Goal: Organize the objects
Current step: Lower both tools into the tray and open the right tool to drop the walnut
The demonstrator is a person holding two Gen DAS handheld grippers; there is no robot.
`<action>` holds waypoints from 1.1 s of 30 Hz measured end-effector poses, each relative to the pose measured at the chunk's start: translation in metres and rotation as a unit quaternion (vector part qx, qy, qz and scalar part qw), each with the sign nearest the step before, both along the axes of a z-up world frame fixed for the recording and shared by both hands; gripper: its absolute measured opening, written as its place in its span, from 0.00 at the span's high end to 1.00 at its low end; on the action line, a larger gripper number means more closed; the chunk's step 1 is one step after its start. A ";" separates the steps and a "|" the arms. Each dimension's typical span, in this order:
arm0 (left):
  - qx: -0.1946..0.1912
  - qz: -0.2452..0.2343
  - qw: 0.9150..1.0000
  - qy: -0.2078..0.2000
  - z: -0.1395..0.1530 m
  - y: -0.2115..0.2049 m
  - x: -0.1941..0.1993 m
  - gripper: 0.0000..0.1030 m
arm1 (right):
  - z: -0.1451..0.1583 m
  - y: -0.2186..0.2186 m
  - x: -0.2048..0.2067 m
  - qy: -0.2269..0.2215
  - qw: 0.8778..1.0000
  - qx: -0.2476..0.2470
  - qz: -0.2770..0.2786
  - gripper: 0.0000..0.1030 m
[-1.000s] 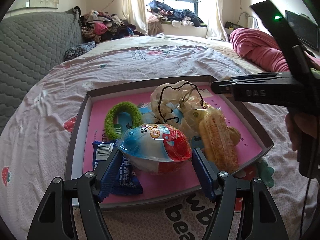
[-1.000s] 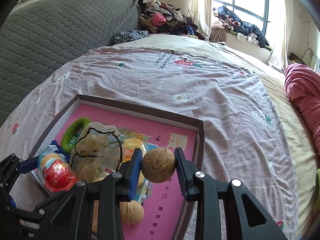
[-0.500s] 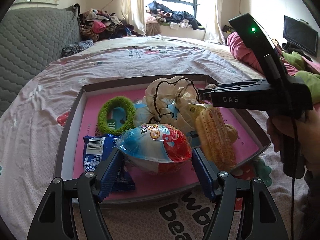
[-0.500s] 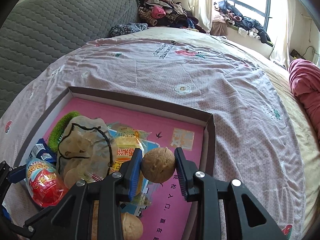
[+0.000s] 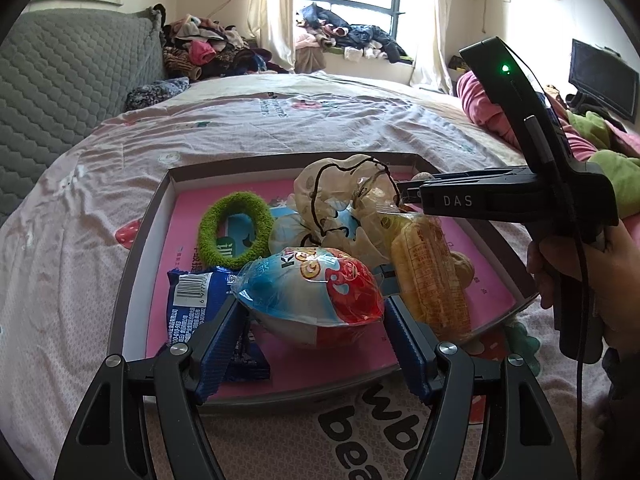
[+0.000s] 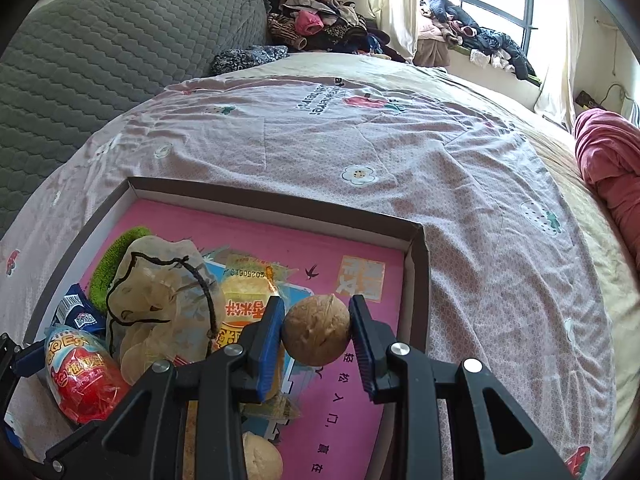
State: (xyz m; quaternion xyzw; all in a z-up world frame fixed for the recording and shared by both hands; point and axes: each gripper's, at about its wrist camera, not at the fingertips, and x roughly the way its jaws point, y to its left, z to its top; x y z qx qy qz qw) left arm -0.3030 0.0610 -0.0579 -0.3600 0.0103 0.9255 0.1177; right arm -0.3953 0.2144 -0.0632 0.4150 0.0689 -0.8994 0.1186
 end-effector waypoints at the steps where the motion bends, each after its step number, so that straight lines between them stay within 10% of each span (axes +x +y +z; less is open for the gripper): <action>1: 0.001 0.001 1.000 0.000 0.000 0.000 0.000 0.29 | 0.000 -0.001 0.000 0.001 1.000 0.000 0.000 0.67; 33: 0.000 0.007 1.000 -0.007 -0.002 -0.001 0.001 0.25 | 0.000 0.000 0.004 0.001 1.000 -0.007 -0.002 0.67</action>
